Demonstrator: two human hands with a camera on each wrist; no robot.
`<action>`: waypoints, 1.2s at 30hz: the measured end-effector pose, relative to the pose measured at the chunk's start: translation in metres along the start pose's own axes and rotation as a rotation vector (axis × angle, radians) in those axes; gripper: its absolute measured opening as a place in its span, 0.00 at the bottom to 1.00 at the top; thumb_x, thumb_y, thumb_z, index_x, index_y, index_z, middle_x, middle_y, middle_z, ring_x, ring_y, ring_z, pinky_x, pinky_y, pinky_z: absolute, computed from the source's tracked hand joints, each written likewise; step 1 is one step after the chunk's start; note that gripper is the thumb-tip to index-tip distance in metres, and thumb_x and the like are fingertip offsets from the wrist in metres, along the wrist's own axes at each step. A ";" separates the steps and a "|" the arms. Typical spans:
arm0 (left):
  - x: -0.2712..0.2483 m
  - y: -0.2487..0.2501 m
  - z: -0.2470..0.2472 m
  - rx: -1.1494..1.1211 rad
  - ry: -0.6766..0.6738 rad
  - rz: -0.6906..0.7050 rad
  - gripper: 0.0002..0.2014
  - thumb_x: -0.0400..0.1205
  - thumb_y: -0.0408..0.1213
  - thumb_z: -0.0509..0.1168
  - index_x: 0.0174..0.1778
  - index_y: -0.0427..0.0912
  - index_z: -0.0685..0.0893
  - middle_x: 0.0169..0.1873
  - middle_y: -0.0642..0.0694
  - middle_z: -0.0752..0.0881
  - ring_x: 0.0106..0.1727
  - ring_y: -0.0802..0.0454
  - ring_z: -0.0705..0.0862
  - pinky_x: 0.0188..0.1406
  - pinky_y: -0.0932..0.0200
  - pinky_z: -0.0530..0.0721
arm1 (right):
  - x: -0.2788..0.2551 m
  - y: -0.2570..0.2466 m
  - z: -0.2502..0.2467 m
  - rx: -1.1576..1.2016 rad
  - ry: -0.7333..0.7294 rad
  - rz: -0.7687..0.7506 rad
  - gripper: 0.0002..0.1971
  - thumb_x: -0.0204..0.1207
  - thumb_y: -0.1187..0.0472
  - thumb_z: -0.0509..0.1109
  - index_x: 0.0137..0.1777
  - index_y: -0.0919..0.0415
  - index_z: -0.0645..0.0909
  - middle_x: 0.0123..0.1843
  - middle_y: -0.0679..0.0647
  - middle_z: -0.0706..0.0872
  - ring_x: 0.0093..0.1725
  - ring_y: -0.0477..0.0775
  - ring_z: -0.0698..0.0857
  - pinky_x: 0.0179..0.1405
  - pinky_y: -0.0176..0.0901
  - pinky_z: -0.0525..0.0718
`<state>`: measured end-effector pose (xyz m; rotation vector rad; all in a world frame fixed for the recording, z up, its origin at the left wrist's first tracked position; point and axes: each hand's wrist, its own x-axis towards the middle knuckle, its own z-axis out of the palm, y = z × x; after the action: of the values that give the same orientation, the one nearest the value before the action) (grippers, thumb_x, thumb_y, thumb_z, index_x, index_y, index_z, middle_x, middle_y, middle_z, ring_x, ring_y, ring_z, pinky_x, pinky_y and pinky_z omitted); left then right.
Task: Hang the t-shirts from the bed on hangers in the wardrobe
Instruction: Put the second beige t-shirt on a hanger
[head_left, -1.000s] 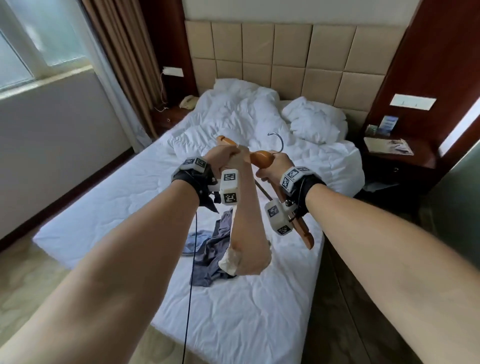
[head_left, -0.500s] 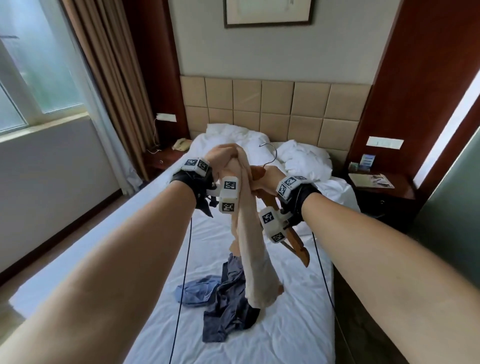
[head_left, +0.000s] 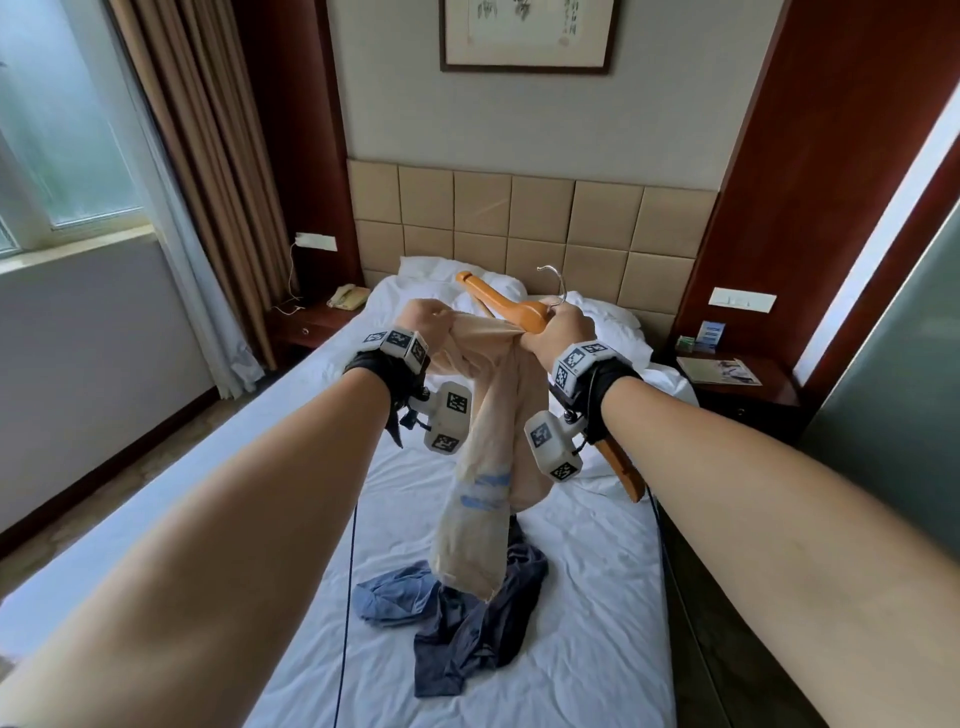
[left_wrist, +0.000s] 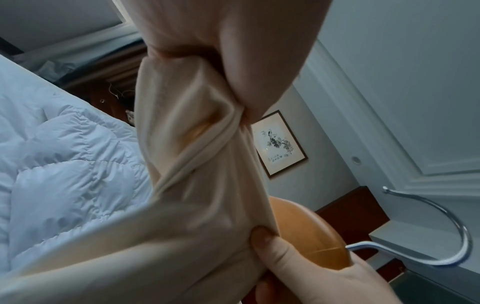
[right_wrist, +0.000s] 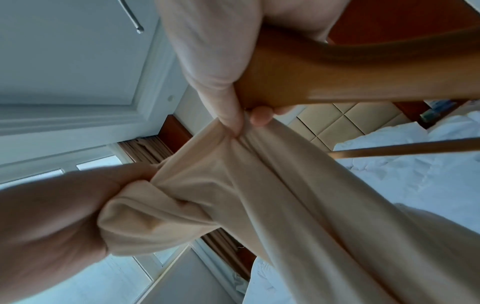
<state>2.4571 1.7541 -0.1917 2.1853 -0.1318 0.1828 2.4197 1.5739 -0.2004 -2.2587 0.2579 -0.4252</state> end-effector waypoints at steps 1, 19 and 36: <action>0.001 0.001 -0.002 0.004 0.031 0.014 0.14 0.86 0.34 0.58 0.58 0.35 0.87 0.48 0.41 0.86 0.52 0.43 0.85 0.38 0.63 0.75 | -0.002 -0.002 -0.001 -0.023 0.023 -0.015 0.21 0.64 0.59 0.76 0.60 0.49 0.84 0.48 0.52 0.90 0.48 0.59 0.88 0.52 0.49 0.88; 0.001 -0.024 0.034 -0.074 -0.499 -0.245 0.47 0.66 0.48 0.80 0.79 0.38 0.68 0.71 0.40 0.77 0.70 0.39 0.80 0.70 0.41 0.80 | 0.015 -0.031 -0.032 0.474 0.121 0.091 0.11 0.64 0.68 0.78 0.45 0.59 0.83 0.29 0.54 0.87 0.21 0.49 0.84 0.29 0.40 0.83; 0.006 0.043 0.030 -0.649 -0.174 -0.195 0.09 0.89 0.38 0.55 0.49 0.40 0.77 0.38 0.47 0.79 0.38 0.54 0.80 0.21 0.73 0.79 | 0.014 0.015 -0.049 0.158 -0.012 0.091 0.26 0.75 0.68 0.72 0.72 0.54 0.71 0.58 0.48 0.80 0.58 0.54 0.82 0.51 0.38 0.77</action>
<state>2.4586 1.7047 -0.1736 1.5502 -0.0621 -0.1469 2.4132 1.5263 -0.1783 -2.0855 0.3081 -0.3707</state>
